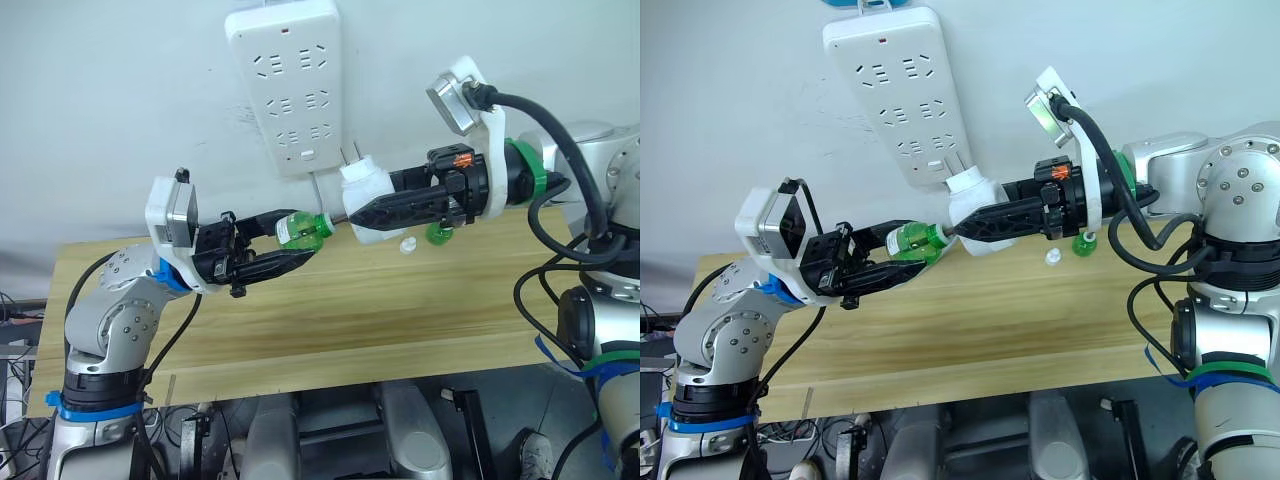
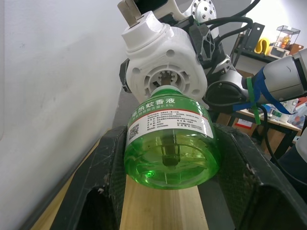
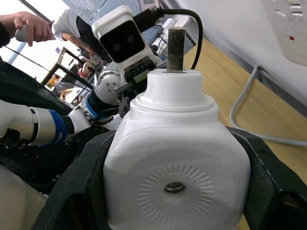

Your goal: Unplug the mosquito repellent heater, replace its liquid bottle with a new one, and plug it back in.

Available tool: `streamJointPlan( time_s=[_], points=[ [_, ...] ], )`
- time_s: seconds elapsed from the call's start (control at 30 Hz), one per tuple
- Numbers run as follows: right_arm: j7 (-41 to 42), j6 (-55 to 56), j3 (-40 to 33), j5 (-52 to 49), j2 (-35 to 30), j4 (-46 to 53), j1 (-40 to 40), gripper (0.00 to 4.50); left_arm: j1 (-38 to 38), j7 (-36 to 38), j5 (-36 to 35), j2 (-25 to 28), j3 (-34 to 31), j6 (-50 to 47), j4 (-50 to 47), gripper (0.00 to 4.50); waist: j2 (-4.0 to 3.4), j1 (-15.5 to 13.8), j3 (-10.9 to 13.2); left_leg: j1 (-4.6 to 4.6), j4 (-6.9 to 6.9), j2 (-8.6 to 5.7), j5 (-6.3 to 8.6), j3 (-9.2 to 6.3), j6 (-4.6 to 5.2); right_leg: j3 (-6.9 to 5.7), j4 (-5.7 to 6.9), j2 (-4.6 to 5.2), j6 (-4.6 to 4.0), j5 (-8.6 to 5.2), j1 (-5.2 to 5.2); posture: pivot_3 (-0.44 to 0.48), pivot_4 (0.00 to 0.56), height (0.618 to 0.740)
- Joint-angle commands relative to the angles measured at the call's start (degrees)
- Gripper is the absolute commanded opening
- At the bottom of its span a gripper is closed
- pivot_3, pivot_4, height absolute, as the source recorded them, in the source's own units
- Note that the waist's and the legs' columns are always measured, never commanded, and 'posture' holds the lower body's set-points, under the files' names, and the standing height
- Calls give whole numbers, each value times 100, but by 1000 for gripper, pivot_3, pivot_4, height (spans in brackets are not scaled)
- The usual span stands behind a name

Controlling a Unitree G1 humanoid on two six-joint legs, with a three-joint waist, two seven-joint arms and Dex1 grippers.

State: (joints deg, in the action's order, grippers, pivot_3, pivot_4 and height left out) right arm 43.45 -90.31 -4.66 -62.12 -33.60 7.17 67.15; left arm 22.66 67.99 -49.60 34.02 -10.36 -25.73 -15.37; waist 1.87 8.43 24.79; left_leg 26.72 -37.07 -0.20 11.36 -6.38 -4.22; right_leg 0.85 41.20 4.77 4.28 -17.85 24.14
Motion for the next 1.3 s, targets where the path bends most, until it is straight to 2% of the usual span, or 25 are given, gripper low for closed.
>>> streamJointPlan(
  time_s=[0.03, 1.3],
  points=[
    [29, 65, -219, -206, -19, 233, 80, 2991, -10, -20, -33, -25, -2, 73, -154, 2248, 0, 0, 0, 0, 0, 0, 0, 0, 0, 0, 0, 0, 0, 0, 0, -268, 363, 730],
    [-70, -2, -210, -245, 33, 214, -31, 2991, 176, -102, -18, -72, 70, 51, -90, 2248, 0, -3, 0, 0, 0, 0, 0, 0, 0, 0, 0, 0, 0, 0, 0, -255, 366, 730]
  ],
)
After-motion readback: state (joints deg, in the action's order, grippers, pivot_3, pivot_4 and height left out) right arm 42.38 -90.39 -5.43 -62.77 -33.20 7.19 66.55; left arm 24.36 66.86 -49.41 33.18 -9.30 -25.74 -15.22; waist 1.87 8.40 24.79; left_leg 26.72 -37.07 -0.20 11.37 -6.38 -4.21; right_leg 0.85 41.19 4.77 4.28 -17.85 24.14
